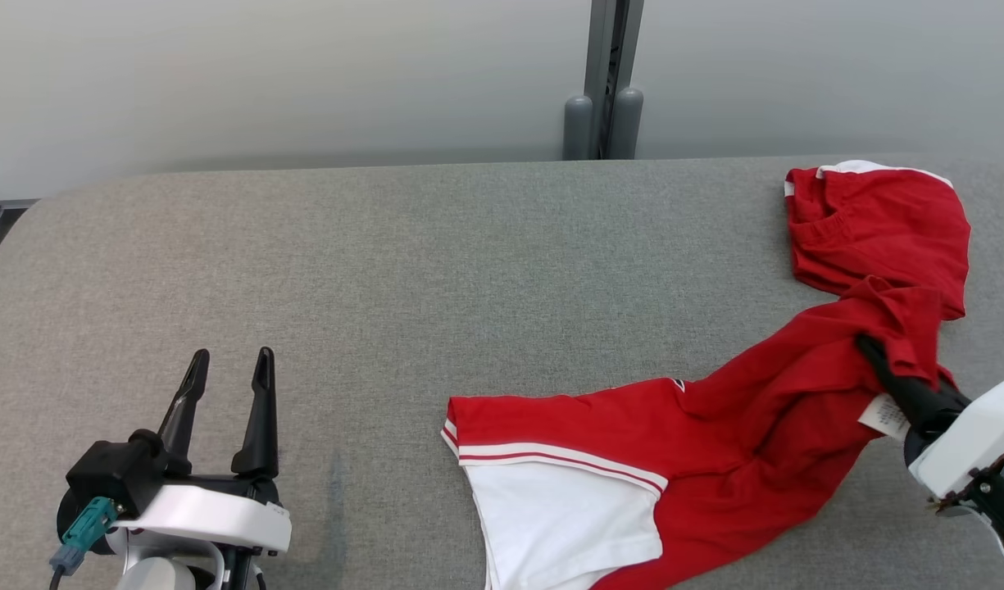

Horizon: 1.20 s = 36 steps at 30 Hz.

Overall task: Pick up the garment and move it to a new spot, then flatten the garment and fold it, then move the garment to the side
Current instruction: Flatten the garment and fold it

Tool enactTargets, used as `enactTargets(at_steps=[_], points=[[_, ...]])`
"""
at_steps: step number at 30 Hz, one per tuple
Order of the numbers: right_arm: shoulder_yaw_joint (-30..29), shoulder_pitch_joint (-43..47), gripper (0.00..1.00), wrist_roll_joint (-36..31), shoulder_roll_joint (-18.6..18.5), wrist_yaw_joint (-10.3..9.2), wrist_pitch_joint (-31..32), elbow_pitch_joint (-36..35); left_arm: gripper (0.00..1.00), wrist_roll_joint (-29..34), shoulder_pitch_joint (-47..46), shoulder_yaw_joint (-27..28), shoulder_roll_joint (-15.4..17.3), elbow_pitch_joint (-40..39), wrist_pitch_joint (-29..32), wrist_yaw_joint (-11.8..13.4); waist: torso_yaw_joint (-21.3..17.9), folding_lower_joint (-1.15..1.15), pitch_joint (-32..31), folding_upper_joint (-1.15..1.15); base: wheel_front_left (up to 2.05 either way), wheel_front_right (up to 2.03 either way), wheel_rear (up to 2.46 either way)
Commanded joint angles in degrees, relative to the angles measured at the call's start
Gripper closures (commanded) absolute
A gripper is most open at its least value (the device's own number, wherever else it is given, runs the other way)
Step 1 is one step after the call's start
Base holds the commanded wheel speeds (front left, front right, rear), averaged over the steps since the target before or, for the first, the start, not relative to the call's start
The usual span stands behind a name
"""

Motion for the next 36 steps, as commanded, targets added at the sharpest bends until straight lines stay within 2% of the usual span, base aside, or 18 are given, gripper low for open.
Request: enactTargets(at_steps=[1, 8, 13, 20, 25, 29, 36], points=[[0.3, 1.0, 1.0, 1.3, 0.1, 0.03, 1.3, -2.4, 0.0, 0.4, 0.3, 0.3, 0.1, 0.2, 0.0, -0.4, 0.3, 0.0, -0.4, 0.0, 0.0, 0.0, 0.0], [2.9, 4.1, 1.0, 5.2, 2.3, 0.04, 6.8, -13.8, 0.0, 0.8, 0.7, 0.7, -0.2, 1.0, 0.0, -0.6, 1.7, 0.0, -1.4, 0.0, 0.0, 0.0, 0.0], [6.2, 4.9, 1.0, 6.8, 5.9, 0.03, 9.6, -16.5, 0.0, 0.8, 0.3, 0.5, -0.4, 1.7, 0.0, -1.0, 3.6, 0.0, -1.4, 0.0, 0.0, 0.0, 0.0], [8.7, 4.2, 1.0, 5.5, 12.8, 0.04, 8.3, -10.6, 0.0, 0.9, -0.2, 0.4, -0.7, 2.5, 0.0, -1.0, 7.9, 0.0, -1.4, 0.0, 0.0, 0.0, 0.0], [10.0, 3.4, 1.0, 3.5, 16.3, 0.05, 6.8, -4.1, 0.0, 0.9, 0.1, 0.7, -1.0, 2.8, 0.0, -1.2, 10.4, 0.0, -1.3, 0.0, 0.0, 0.0, 0.0], [11.4, 2.0, 1.0, 2.2, 18.0, 0.08, 5.6, 1.1, 0.0, 0.9, -0.3, 0.7, -1.1, 3.0, 0.0, -1.4, 11.9, 0.0, -1.2, 0.0, 0.0, 0.0, 0.0], [14.1, 0.6, 1.0, 2.5, 19.3, 0.08, 5.0, 5.5, 0.0, 1.1, -0.3, 1.3, -1.2, 3.2, 0.0, -1.4, 12.5, 0.0, -1.3, 0.0, 0.0, 0.0, 0.0]])
